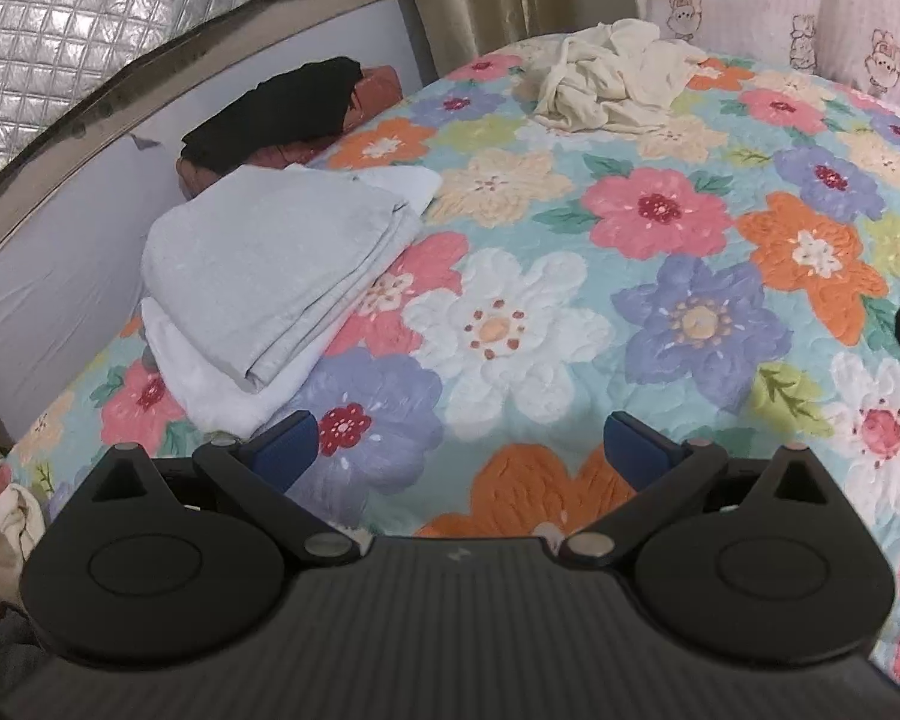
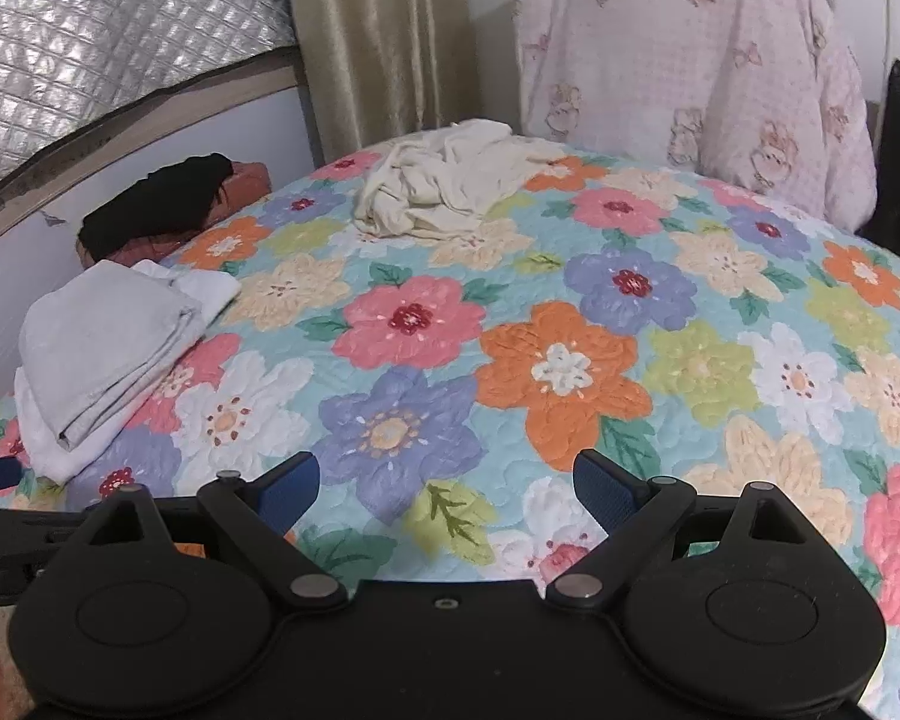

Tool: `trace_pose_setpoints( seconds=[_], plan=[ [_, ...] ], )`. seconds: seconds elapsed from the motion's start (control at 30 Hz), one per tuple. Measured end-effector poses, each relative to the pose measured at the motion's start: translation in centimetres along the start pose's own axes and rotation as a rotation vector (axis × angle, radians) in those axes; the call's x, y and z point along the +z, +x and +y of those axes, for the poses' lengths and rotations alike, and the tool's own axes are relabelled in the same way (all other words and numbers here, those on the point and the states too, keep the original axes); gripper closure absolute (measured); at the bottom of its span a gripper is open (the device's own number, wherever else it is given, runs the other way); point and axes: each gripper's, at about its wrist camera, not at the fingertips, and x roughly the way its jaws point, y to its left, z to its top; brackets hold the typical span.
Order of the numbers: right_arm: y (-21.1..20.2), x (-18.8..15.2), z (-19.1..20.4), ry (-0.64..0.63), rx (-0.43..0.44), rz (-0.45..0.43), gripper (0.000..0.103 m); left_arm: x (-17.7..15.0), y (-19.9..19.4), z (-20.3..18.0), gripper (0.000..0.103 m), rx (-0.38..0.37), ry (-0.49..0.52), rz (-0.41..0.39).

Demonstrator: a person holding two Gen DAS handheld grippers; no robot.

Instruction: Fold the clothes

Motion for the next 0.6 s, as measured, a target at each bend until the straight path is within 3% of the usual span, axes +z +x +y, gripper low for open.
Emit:
trace_pose_setpoints(
  seconds=[0.27,0.6],
  plan=[
    [-0.1,-0.1,-0.1,0.018,0.034,0.027,0.009,0.0,-0.1,0.5,0.000,-0.083,-0.036,-0.014],
    [0.6,-0.2,-0.2,0.038,0.042,0.055,0.009,0.2,0.4,-0.1,0.000,-0.054,-0.005,0.002]
  ],
)
